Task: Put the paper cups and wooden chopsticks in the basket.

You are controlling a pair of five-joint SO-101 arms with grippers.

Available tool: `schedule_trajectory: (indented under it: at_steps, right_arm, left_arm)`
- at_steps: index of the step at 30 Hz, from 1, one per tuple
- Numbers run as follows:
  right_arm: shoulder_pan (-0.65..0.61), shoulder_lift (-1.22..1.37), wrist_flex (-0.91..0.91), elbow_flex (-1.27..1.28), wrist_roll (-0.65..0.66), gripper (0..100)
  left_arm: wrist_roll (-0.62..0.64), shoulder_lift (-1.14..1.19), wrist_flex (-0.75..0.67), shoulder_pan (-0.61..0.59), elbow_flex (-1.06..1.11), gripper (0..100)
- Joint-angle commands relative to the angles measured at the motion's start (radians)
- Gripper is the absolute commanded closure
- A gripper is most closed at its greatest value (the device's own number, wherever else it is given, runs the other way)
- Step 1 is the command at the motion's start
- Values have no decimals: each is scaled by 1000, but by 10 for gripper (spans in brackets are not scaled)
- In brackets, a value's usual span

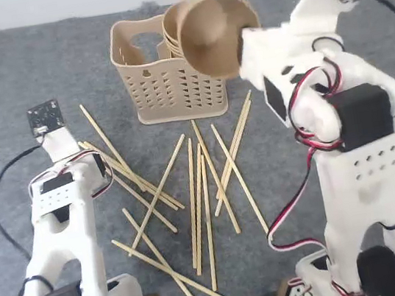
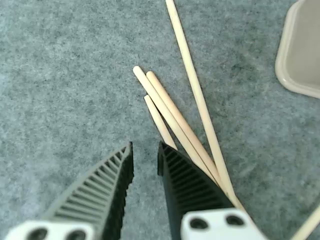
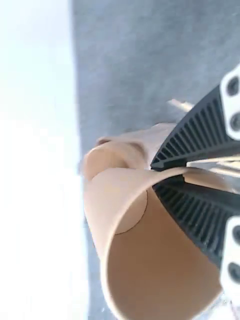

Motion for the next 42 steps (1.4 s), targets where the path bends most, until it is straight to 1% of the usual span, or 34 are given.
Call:
schedule_trajectory:
  at_steps: [1,6,11,14,17,22,25,26,28,31,33,37,40,42]
  right_arm:
    - [-24,-1,-116,-43,-14,991]
    - [-18,119,-223,-43,-9,991]
    - [-16,206,-269,-44,-6,991]
    - [5,245,-309,-44,38,991]
    - [33,275,-315,-44,81,991]
    - [79,321,-305,-44,86,989]
    - [84,346,-306,-44,91,987]
    - [81,349,-306,-44,112,978]
    - [74,354,-306,-44,155,924]
    - [51,351,-317,-48,160,832]
    - [45,352,-314,-100,157,800]
    - [42,351,-308,-241,155,796]
    - [41,351,-216,-368,155,796]
    - [39,351,-122,-434,153,796]
  left_arm:
    - [-11,-51,-17,2,-4,923]
    - [-11,-51,-17,2,-4,923]
    - [-11,-51,-17,2,-4,923]
    - [-11,-51,-18,2,-4,923]
    - [-11,-51,-18,2,-4,923]
    - [-11,-51,-20,12,-4,923]
    - [-12,-51,-18,20,-4,923]
    - [-12,-51,-18,20,-4,923]
    - [-12,-51,-18,20,-4,923]
    - [-12,-51,-18,20,-4,923]
    - [-12,-51,-18,20,-4,923]
    - [-12,-51,-20,21,-4,923]
    - [-12,-51,-20,21,-4,923]
    - [-12,-51,-20,21,-4,923]
